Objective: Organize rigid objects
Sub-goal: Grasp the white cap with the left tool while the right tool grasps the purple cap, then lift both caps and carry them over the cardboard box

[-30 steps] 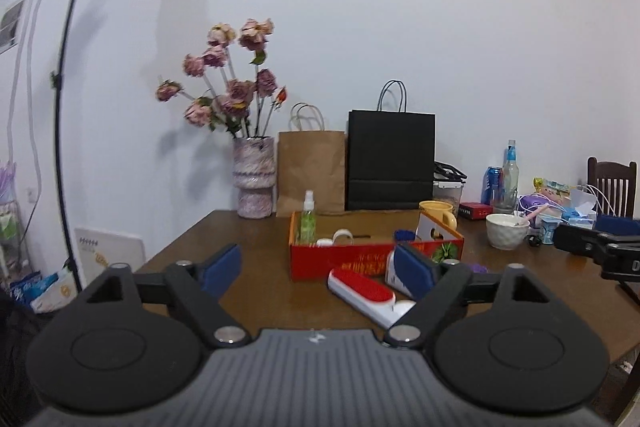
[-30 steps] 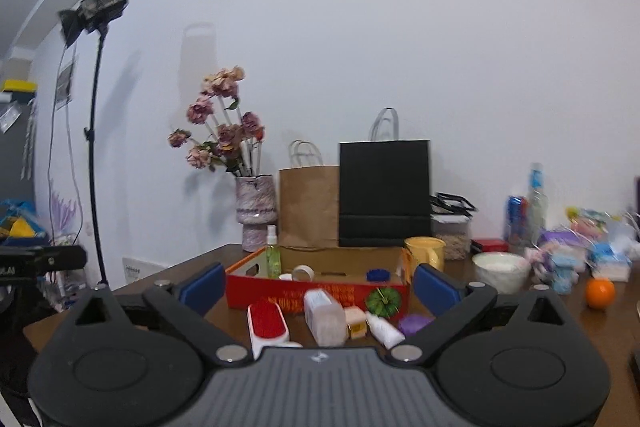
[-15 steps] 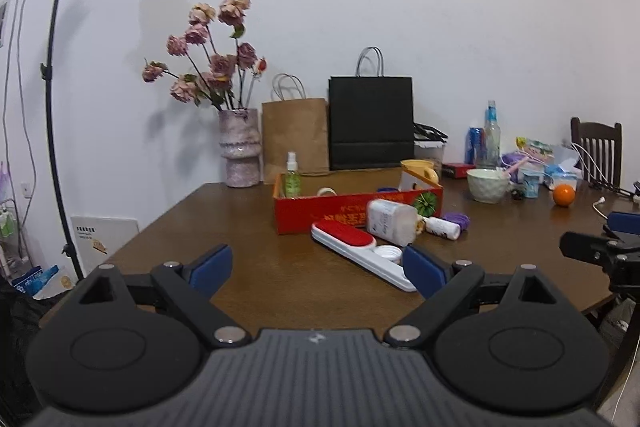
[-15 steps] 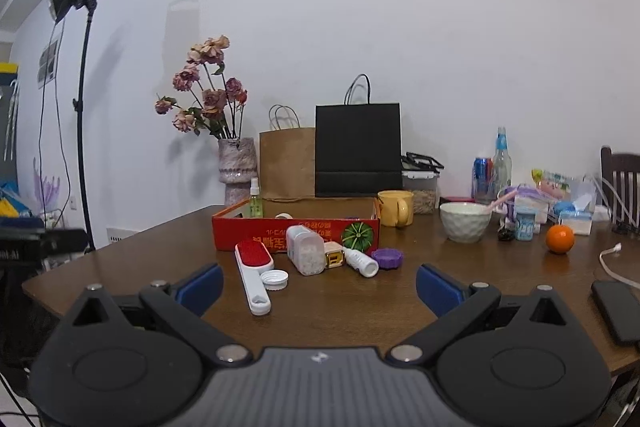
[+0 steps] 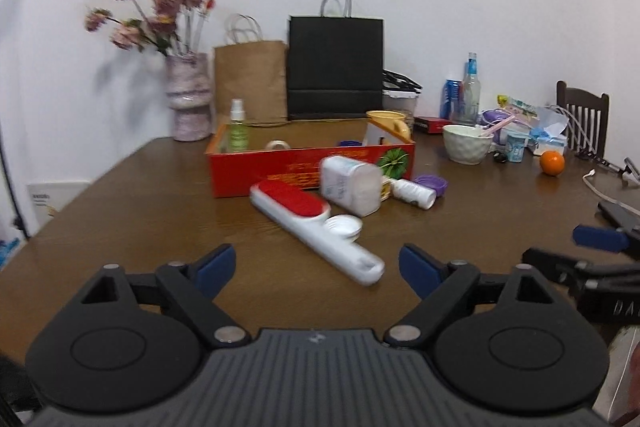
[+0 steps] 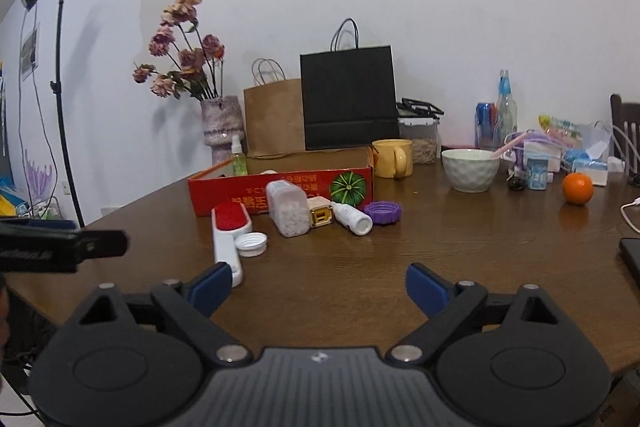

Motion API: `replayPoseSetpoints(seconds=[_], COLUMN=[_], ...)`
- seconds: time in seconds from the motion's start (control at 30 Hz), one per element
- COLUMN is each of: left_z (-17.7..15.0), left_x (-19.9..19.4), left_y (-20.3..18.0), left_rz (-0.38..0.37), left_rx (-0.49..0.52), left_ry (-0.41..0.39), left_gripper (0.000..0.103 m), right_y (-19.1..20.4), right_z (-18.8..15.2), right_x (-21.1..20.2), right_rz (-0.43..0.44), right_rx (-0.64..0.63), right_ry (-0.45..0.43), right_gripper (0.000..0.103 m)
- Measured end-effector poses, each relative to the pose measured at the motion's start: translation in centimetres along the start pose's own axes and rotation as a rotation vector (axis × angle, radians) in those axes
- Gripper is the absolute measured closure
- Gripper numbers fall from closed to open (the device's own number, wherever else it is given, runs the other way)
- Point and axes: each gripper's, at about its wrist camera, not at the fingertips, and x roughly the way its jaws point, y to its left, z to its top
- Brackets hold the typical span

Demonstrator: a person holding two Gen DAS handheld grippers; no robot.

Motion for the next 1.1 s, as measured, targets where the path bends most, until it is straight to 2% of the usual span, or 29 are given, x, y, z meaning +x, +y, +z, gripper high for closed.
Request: replayPoseSetpoints(seconds=[0.03, 0.07, 0.1, 0.13, 0.23, 0.33, 0.4, 0.6, 0.67, 0.7, 0.73, 0.8, 0.87, 0.97, 1.03, 1.1], left_z=[0.5, 0.9, 1.2, 1.6, 2.6, 3.1, 3.3, 3.3, 3.1, 3.0, 3.0, 3.0, 2.9, 2.5, 2.5, 2.6], left_x=[1.4, 2.7, 4.0, 5.6, 10.2, 13.6, 15.7, 19.4, 20.2, 20.2, 20.2, 20.4, 20.4, 20.3, 20.3, 20.3], left_y=[-0.4, -0.8, -1.4, -1.8, -2.7, -3.1, -3.3, -3.4, -3.4, -3.4, -3.5, -3.7, -3.8, -3.9, -3.8, -3.7], left_rz=[-0.012, -0.029, -0.042, -0.052, -0.046, -0.027, -0.037, -0.047, -0.045, -0.037, -0.029, -0.033, -0.05, -0.036, -0.036, -0.04], left_rx=[0.002, 0.008, 0.015, 0.02, 0.023, 0.049, 0.072, 0.103, 0.098, 0.097, 0.11, 0.116, 0.12, 0.12, 0.106, 0.091], left_ry=[0.019, 0.035, 0.049, 0.067, 0.127, 0.155, 0.2, 0.291, 0.318, 0.306, 0.299, 0.29, 0.269, 0.235, 0.227, 0.219], left_gripper=[0.03, 0.034, 0.044, 0.049, 0.056, 0.062, 0.064, 0.065, 0.068, 0.072, 0.081, 0.093, 0.095, 0.095, 0.096, 0.096], right_y=[-0.5, -1.0, -1.6, -2.3, -3.9, -5.4, -6.2, -7.7, -7.8, -7.8, -7.9, -8.1, -8.5, -9.2, -9.4, -9.5], right_z=[0.4, 0.8, 1.2, 1.8, 3.3, 5.1, 6.1, 8.4, 8.5, 8.5, 8.3, 8.1, 7.6, 7.0, 6.6, 6.6], right_x=[0.7, 1.4, 2.3, 3.3, 6.1, 9.3, 11.4, 19.1, 21.5, 22.8, 23.7, 25.3, 26.6, 27.3, 27.9, 28.0], right_rz=[0.002, 0.005, 0.009, 0.013, 0.014, 0.013, 0.019, 0.062, 0.056, 0.048, 0.043, 0.035, 0.025, 0.02, 0.016, 0.028], right_rx=[0.003, 0.009, 0.018, 0.026, 0.019, -0.016, -0.034, -0.049, -0.049, -0.051, -0.051, -0.043, -0.029, 0.025, 0.021, 0.03], right_ry=[0.0, 0.001, 0.007, 0.021, 0.043, 0.075, 0.097, 0.183, 0.208, 0.224, 0.232, 0.255, 0.27, 0.27, 0.301, 0.305], right_gripper=[0.01, 0.011, 0.015, 0.016, 0.017, 0.017, 0.017, 0.017, 0.018, 0.019, 0.019, 0.02, 0.022, 0.024, 0.034, 0.037])
